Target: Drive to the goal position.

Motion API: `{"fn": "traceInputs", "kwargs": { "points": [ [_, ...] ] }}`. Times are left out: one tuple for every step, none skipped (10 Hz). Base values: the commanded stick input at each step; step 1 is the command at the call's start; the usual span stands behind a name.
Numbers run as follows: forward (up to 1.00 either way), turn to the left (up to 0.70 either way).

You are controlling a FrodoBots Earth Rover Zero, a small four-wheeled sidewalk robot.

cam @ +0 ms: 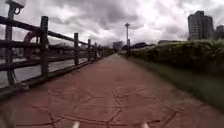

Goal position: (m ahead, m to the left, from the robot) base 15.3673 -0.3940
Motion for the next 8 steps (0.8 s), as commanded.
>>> {"fn": "traceInputs", "kwargs": {
  "points": [
    [0.7, 0.0],
    [0.7, 0.0],
    [0.7, 0.0],
    [0.7, 0.0],
    [0.7, 0.0],
    [0.7, 0.0],
    [0.7, 0.0],
    [0.7, 0.0]
  ]
}}
